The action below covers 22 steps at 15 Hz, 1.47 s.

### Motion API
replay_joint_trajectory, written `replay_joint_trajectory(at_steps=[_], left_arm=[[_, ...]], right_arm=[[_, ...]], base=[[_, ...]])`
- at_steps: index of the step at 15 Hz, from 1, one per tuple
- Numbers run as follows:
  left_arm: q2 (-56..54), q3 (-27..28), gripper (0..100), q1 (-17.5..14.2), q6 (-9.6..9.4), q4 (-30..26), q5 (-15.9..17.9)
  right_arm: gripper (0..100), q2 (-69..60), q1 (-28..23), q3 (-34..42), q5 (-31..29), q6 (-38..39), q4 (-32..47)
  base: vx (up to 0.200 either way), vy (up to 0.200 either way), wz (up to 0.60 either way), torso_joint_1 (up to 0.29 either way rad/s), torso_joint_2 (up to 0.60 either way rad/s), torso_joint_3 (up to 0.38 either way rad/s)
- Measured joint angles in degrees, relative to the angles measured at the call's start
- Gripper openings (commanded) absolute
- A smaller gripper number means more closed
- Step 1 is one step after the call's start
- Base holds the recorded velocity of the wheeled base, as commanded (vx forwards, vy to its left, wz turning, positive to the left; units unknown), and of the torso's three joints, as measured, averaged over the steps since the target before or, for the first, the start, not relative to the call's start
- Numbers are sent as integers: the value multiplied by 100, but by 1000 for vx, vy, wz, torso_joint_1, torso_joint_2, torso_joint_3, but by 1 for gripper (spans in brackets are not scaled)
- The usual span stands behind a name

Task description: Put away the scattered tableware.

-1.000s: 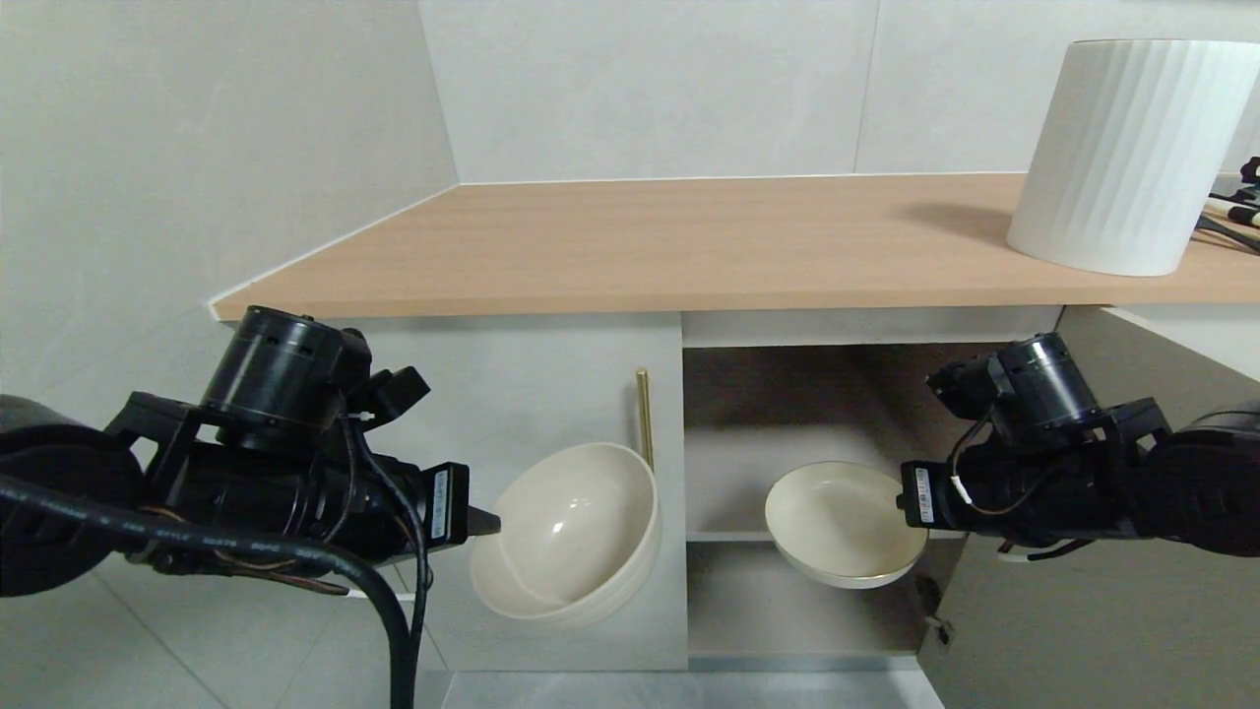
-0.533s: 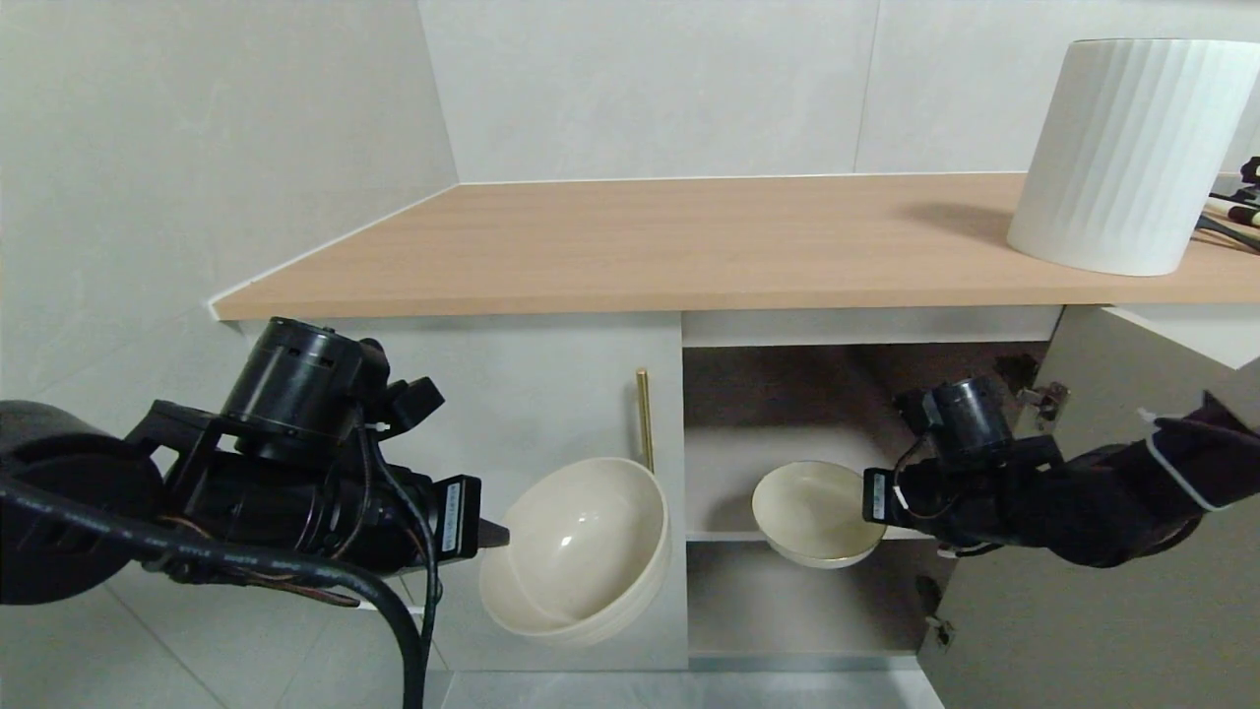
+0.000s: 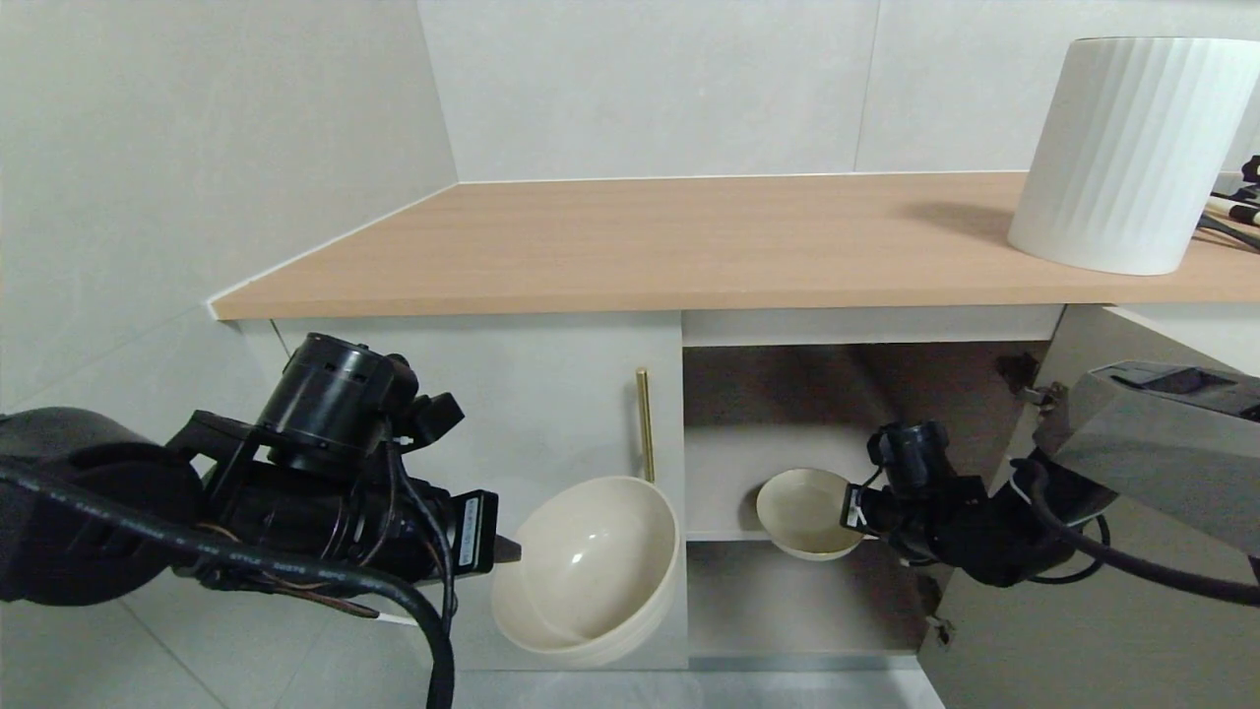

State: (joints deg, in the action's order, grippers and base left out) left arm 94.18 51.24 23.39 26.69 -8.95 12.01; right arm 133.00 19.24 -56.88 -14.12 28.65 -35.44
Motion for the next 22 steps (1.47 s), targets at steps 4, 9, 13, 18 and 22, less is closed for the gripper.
replay_joint_trajectory(at_steps=[4, 9, 13, 18, 22], left_arm=[[160, 20, 0, 59, -138, 6, 2], [479, 118, 0, 113, -217, 37, 2], [711, 297, 0, 304, -219, 39, -191], [807, 317, 0, 369, -217, 35, -255], [820, 317, 0, 383, -219, 35, -260]], right_arm=[[0, 368, -118, -441, -77, 9, 7], [0, 716, -295, -972, -112, 9, 44], [0, 939, -389, -1320, -162, 68, 51], [0, 1108, -419, -1547, -246, 101, 52], [0, 1143, -424, -1591, -260, 105, 57]], base=[[0, 0, 0, 0, 0, 0], [0, 0, 0, 0, 0, 0], [0, 0, 0, 0, 0, 0], [0, 0, 0, 0, 0, 0], [0, 0, 0, 0, 0, 0]])
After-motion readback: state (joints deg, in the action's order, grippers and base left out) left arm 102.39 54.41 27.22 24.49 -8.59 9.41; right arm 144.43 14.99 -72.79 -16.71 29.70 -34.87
